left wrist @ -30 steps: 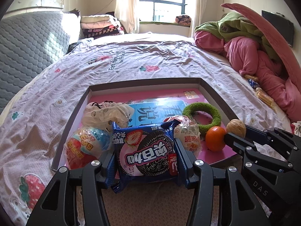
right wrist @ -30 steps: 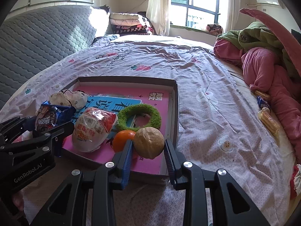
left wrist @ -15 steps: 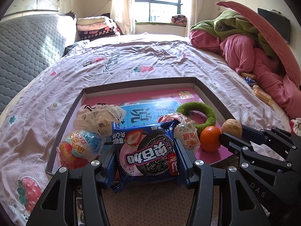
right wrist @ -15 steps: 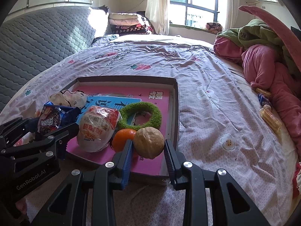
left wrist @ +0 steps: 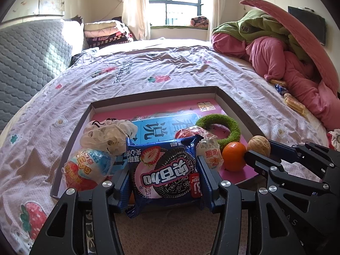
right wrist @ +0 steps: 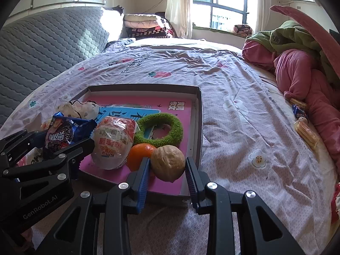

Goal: Organize objects
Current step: 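Lower the snack pack with the left tool while the right tool lowers the walnut into the tray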

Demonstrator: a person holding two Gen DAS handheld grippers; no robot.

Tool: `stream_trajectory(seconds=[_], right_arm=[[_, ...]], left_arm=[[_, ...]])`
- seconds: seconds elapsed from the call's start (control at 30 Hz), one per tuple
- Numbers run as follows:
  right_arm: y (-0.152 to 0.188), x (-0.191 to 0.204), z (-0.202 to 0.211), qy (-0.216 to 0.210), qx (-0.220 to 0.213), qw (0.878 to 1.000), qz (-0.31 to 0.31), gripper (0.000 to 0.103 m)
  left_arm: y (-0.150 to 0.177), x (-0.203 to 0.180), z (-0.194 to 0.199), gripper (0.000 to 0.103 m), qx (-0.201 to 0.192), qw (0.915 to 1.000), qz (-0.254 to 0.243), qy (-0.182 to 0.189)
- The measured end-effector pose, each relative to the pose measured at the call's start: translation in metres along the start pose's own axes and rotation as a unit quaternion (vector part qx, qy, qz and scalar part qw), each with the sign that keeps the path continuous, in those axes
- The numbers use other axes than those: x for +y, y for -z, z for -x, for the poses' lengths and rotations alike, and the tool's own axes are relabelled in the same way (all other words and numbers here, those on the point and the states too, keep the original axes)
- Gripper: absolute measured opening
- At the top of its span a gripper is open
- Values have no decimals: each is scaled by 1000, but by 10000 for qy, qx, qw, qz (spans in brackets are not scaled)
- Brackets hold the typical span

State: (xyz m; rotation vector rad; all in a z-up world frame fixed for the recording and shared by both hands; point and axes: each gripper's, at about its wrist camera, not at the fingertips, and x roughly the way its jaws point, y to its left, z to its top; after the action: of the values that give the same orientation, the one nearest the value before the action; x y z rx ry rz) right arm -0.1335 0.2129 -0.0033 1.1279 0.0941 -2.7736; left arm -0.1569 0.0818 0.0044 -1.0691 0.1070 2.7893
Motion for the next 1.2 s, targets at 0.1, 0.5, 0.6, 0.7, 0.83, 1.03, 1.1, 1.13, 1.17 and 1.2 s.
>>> stream_trajectory(seconds=[0.1, 0.5, 0.6, 0.7, 0.83, 1.03, 1.1, 1.13, 1.17, 1.2], right_arm=[[0, 0, 0, -3, -2, 10000, -5, 34], [0, 0, -1, 3, 2, 10000, -17, 34], [-1, 0, -1, 7, 6, 10000, -11, 34], [-1, 0, -1, 4, 3, 10000, -17, 34], [-1, 0, -1, 12, 3, 10000, -8, 34], [-1, -1, -1, 12, 2, 10000, -14, 34], [-1, -1, -1, 19, -2, 10000, -11, 34], [-1, -1, 0, 27, -12, 10000, -12, 34], [-1, -2, 0, 33, -22, 10000, -14, 34], [-1, -2, 1, 39, -33, 10000, -20, 34]], left_arm=[[0, 0, 0, 56, 7, 10000, 0, -4], [1, 0, 0, 57, 20, 10000, -33, -23], [2, -1, 1, 57, 29, 10000, -41, -22], [2, -1, 1, 57, 40, 10000, -38, -20], [3, 1, 2, 57, 52, 10000, -24, -4], [2, 1, 2, 57, 63, 10000, -9, 7], [2, 2, 1, 58, 68, 10000, -6, 14], [2, 2, 2, 59, 70, 10000, 0, 15], [2, 3, 2, 59, 76, 10000, 13, 24], [2, 4, 2, 60, 82, 10000, 31, 33]])
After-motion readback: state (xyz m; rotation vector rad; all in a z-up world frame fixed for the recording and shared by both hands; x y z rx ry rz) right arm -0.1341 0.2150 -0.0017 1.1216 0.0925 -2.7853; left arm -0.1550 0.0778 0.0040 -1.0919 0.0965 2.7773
